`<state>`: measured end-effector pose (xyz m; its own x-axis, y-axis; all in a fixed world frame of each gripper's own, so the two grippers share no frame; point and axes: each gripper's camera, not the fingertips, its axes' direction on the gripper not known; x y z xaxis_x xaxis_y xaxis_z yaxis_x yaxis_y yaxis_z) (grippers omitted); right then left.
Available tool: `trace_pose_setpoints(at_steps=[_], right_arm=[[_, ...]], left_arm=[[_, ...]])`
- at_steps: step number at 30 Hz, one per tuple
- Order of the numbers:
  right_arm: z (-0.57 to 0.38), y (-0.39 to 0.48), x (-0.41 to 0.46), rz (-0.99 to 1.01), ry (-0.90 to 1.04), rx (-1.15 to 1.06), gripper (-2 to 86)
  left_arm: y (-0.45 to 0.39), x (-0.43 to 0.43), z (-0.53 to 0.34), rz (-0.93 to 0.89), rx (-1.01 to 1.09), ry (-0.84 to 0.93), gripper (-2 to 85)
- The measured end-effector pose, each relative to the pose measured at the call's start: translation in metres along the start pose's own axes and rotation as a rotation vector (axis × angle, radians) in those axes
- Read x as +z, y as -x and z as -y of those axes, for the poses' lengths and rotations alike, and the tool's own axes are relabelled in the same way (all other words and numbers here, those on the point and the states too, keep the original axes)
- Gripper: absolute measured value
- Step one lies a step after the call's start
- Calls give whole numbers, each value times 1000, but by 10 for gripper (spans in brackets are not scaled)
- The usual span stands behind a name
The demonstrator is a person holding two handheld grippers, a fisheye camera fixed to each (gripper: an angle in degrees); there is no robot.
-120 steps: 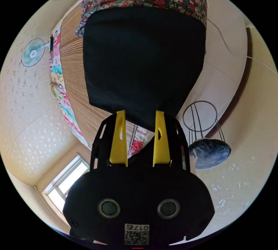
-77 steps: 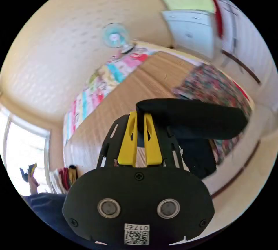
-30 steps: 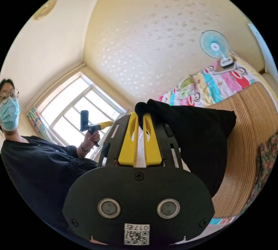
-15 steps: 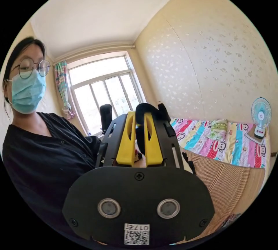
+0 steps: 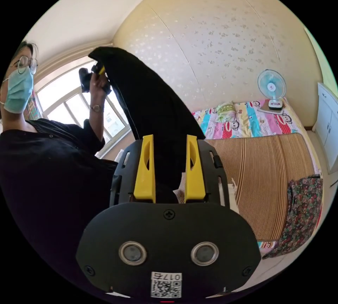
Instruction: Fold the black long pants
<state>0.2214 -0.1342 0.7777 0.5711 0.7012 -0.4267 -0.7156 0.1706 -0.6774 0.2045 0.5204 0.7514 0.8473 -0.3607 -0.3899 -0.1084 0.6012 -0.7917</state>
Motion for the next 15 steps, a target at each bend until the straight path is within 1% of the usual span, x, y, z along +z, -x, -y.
trace_pose_setpoints(at_steps=[2, 4, 7, 9, 11, 12, 13, 15], right_arm=[[-18, 8, 21, -47, -16, 2, 150], [-24, 27, 32, -125, -74, -46, 168], [-6, 77, 27, -441, -224, -205, 181], [10, 99, 15, -503, -308, -297, 174], [26, 121, 1, -435, -352, -433, 148], [34, 133, -6, -361, -363, -528, 95], [43, 139, -14, -307, -398, -565, 62], [58, 137, -31, -241, -470, -532, 46]], left_arm=[[-9, -33, 20, -12, 29, -55, 38], [-12, -58, 32, -18, 27, -89, 39], [-9, -102, 44, -71, 41, -139, 39], [-3, -125, 48, -104, 25, -156, 39], [8, -156, 50, -84, 18, -179, 40], [11, -165, 50, -71, 16, -187, 40], [17, -180, 48, -55, 14, -198, 40], [29, -203, 44, -52, 8, -205, 41]])
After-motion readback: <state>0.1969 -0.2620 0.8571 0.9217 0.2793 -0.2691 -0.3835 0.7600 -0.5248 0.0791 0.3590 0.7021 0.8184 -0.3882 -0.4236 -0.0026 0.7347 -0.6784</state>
